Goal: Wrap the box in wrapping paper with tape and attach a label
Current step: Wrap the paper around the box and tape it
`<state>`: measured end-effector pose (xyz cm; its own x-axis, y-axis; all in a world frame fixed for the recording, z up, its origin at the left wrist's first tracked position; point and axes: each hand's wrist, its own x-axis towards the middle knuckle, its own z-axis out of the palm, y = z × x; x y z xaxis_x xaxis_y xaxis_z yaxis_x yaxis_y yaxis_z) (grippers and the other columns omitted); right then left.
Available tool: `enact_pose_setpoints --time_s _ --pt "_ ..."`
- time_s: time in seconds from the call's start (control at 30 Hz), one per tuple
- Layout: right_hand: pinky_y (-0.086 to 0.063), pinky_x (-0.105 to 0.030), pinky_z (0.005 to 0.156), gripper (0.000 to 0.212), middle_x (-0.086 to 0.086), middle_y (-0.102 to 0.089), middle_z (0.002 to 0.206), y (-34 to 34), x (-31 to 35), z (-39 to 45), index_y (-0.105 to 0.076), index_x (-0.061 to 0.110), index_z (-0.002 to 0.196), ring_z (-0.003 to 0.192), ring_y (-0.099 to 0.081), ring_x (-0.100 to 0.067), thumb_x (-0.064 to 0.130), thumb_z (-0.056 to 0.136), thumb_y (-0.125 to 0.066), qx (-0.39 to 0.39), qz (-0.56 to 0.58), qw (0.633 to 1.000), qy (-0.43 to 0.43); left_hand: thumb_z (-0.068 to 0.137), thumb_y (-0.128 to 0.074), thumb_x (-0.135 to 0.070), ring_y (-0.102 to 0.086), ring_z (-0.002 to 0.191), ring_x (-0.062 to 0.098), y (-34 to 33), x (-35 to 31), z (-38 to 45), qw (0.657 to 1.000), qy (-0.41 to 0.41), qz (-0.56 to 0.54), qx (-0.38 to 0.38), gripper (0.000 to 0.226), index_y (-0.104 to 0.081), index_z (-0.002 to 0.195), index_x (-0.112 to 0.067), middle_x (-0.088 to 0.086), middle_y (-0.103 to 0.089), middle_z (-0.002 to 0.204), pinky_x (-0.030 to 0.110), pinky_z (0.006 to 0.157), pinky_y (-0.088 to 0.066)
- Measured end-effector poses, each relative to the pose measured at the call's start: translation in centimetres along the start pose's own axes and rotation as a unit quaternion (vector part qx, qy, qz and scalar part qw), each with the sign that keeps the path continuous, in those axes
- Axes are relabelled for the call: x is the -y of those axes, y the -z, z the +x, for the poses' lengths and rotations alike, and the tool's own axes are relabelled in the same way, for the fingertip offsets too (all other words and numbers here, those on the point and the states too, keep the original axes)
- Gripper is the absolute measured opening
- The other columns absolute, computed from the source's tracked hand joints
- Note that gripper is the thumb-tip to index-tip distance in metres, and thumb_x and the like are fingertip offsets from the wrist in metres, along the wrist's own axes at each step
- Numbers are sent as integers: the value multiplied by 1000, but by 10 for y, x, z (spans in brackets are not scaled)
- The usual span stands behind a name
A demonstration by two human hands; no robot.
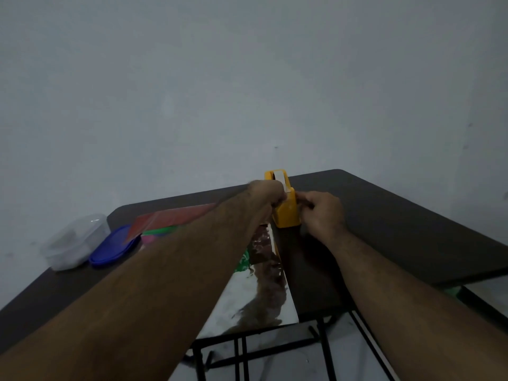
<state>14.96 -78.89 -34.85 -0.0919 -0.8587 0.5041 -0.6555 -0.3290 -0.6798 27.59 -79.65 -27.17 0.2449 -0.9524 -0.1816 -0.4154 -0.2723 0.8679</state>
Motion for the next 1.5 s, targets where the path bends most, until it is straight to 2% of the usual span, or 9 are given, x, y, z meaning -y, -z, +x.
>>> enact_pose_setpoints --time_s 0.13,0.27,0.4,0.47,0.63,0.8,0.93,1.27,1.5 --pt "-56 -34 99 34 3 -75 124 -2 -3 1 -74 22 130 116 -68 -18 9 102 -60 -24 5 1000 -5 100 -64 -7 -59 127 37 -7 8 -4 996 -10 89 14 50 -49 146 7 23 -55 145 41 82 -54" --pt "-58 -36 96 31 -1 -75 121 1 -1 -2 -73 17 128 113 -68 -18 9 101 -61 -79 27 996 19 87 -78 -9 -65 93 28 1 19 -11 997 -28 69 -16 39 -65 121 5 18 -69 117 30 53 -46" --pt "-62 -45 84 38 4 -75 105 2 7 -11 -77 25 118 100 -68 -15 45 94 -55 -102 96 989 47 84 -83 -14 -58 69 22 26 10 -25 995 -91 21 -40 28 -65 100 0 10 -57 80 30 55 -47" --pt "-60 -43 85 28 5 -75 103 2 18 -16 -79 24 112 99 -69 -14 40 97 -62 -117 172 977 39 85 -82 -17 -46 56 19 41 4 -33 992 -118 45 -30 24 -61 86 -5 9 -50 73 29 53 -42" --pt "-51 -26 73 15 4 -76 92 12 63 -19 -83 17 98 87 -65 -10 22 98 -69 -32 349 935 -46 89 -77 -20 -67 73 22 89 -8 -63 930 -262 254 -46 20 -80 94 -1 12 -74 87 33 66 -56" --pt "-46 -11 53 7 7 -70 63 21 104 -19 -80 1 88 56 -61 6 1 90 -73 110 290 951 -17 93 -77 -24 -64 78 13 132 1 -78 891 -305 334 -41 16 -83 101 -12 3 -76 92 21 57 -45" --pt "-61 -27 68 6 -18 -78 81 17 130 -21 -80 1 82 74 -73 -19 -1 86 -75 161 252 954 -8 90 -80 -25 -67 79 9 161 11 -82 888 -308 339 -36 14 -84 99 -16 -4 -76 85 23 65 -51" --pt "-62 -54 85 2 -17 -79 84 -4 184 -29 -81 5 80 91 -76 -38 4 80 -82 197 187 962 21 90 -80 -28 -67 79 4 210 29 -91 879 -308 362 -21 10 -84 97 -21 -12 -74 82 20 66 -52" --pt "-54 -37 70 6 -21 -76 84 -20 205 -37 -79 0 79 74 -65 -20 2 83 -76 180 173 968 24 93 -77 -24 -65 74 5 236 39 -89 895 -282 344 -23 10 -83 97 -17 -11 -71 77 19 56 -44"
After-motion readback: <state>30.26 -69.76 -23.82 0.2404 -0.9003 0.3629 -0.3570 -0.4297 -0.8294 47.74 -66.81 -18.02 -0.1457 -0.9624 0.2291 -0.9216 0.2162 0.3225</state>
